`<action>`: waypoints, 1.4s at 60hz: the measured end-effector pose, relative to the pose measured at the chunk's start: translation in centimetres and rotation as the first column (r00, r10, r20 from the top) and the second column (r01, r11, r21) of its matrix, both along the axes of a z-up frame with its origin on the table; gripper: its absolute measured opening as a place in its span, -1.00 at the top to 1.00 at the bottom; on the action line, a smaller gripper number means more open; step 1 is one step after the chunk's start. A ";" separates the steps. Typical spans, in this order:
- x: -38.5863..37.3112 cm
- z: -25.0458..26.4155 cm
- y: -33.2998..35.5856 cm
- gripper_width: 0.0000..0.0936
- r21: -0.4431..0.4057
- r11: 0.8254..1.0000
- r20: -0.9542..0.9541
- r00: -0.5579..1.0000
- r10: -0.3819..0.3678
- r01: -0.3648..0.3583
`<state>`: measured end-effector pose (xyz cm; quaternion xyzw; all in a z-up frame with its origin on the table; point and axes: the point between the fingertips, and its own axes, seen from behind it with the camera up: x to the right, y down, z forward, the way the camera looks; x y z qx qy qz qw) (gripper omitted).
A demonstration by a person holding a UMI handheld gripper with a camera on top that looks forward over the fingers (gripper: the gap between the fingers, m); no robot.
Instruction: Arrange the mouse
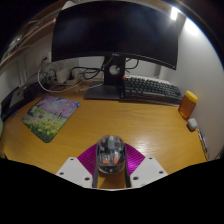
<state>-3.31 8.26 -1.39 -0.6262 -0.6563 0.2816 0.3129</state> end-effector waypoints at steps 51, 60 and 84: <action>-13.2 4.8 -27.0 0.27 -0.095 0.992 -0.021 0.997 0.079 -0.081; -12.6 0.7 -27.3 0.15 -0.043 0.997 0.037 0.997 0.064 -0.063; -8.1 4.7 -25.9 -0.83 -0.082 0.997 0.092 0.996 0.020 -0.012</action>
